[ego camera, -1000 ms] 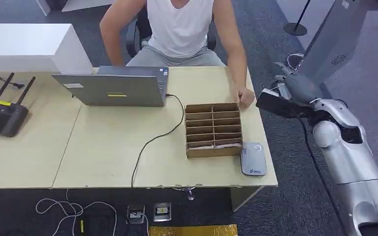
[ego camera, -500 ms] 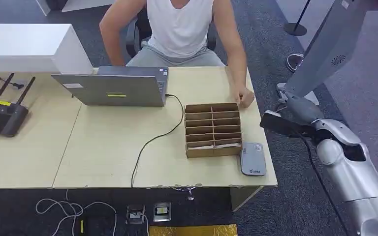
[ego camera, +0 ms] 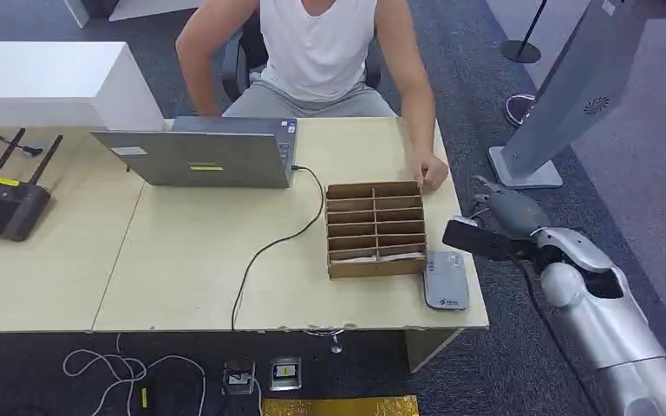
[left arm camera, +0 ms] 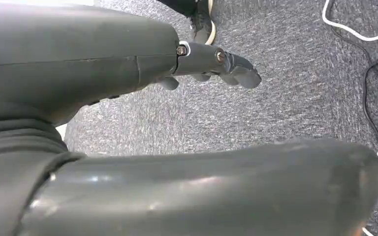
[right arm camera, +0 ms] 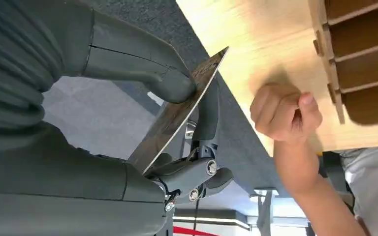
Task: Pass the card to the sensor for recognition and then transmit it.
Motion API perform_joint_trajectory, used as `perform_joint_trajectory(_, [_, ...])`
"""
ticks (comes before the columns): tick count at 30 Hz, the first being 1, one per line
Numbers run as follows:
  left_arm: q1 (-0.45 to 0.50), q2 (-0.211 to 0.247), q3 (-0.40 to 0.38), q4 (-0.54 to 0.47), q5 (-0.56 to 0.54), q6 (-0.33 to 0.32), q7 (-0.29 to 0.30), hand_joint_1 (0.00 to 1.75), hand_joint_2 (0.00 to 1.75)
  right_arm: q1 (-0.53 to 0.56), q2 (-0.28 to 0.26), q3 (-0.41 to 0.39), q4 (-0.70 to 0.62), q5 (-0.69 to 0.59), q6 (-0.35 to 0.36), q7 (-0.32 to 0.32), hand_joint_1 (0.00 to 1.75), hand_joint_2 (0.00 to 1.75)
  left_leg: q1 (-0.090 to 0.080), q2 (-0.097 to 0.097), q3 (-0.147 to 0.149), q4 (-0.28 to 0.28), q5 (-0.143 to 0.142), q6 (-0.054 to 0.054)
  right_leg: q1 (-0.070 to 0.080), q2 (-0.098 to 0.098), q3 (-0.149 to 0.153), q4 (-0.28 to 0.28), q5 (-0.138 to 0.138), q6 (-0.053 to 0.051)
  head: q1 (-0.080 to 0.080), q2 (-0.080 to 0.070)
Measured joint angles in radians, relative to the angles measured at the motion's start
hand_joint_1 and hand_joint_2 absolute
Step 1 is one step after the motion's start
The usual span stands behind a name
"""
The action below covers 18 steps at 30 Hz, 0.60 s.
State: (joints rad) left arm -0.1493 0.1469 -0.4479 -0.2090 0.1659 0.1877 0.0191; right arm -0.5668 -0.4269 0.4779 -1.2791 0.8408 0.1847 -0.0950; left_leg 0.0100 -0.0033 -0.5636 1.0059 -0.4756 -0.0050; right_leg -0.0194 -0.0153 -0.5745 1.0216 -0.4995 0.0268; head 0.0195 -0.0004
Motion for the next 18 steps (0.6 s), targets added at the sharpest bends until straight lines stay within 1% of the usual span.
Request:
perform_joint_trajectory(11, [-0.001, 0.000, 0.000, 0.000, 0.002, 0.003, 0.000, 0.00, 0.00, 0.059, 0.036, 0.036, 0.023, 0.016, -0.010, -0.008, 1.75, 1.75, 0.000, 0.000, 0.000, 0.000, 0.000, 0.000, 0.000, 0.000, 0.000, 0.000, 0.000, 0.000, 0.000, 0.000])
perform_joint_trajectory(18, [-0.001, -0.001, 0.000, 0.000, 0.004, 0.011, 0.000, 0.00, 0.00, 0.089, 0.045, 0.055, 0.028, 0.024, -0.002, -0.014, 1.75, 1.75, 0.000, 0.000, 0.000, 0.000, 0.000, 0.000, 0.000, 0.000, 0.000, 0.000, 0.000, 0.000, 0.000, 0.000])
